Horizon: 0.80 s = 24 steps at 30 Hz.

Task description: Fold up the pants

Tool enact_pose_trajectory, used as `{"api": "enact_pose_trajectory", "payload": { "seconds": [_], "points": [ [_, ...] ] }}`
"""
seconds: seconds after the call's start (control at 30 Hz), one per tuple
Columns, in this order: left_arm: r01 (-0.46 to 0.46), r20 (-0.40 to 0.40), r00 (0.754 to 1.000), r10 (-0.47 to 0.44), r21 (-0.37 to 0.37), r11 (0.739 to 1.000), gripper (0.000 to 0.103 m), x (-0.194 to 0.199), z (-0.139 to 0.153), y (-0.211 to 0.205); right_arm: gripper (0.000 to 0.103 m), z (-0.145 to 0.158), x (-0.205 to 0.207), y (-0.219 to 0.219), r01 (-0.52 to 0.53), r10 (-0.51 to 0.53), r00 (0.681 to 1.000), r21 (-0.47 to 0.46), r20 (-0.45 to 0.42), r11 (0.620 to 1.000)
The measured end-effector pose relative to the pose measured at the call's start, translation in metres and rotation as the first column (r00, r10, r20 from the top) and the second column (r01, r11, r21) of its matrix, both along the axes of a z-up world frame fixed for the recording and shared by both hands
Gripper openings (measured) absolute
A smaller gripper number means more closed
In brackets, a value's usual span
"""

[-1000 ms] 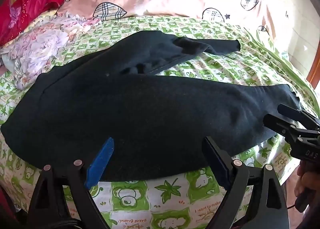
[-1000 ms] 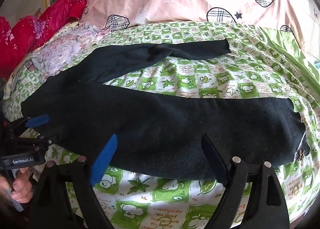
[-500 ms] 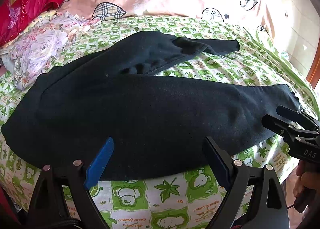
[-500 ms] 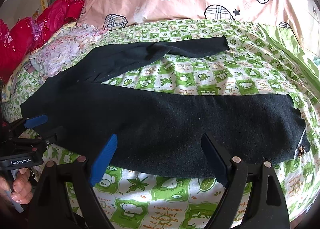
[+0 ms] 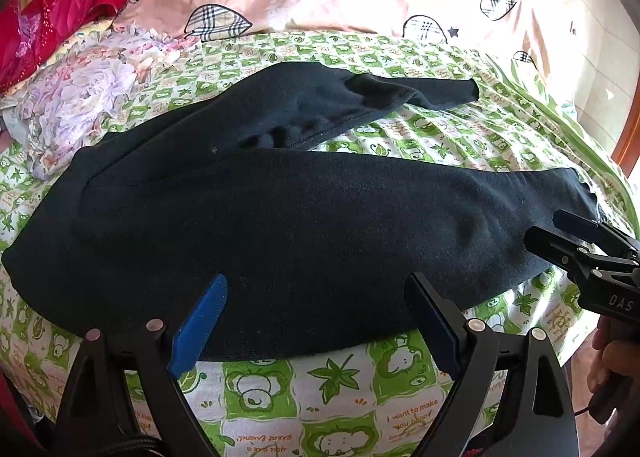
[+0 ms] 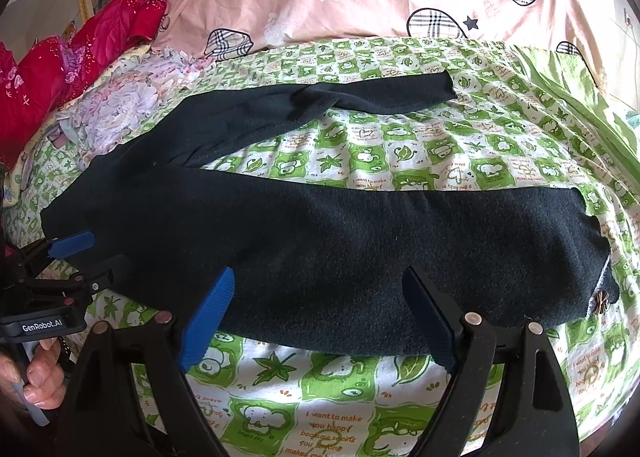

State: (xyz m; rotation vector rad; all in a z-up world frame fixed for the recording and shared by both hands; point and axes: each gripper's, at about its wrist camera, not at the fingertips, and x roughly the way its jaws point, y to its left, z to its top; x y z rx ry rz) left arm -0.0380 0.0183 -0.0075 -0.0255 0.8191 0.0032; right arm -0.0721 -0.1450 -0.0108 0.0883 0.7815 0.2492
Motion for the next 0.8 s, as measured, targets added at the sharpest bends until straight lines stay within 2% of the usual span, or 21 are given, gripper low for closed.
{"api": "enact_pose_trajectory", "payload": {
  "seconds": [0.8],
  "points": [
    [0.011,-0.011,1.000,-0.011,-0.016,1.000,0.091,0.0020,-0.0023,-0.0013,0.086,-0.0005,0.0011,0.0044,0.005,-0.005,1.000,0.007,-0.006,1.000]
  ]
}}
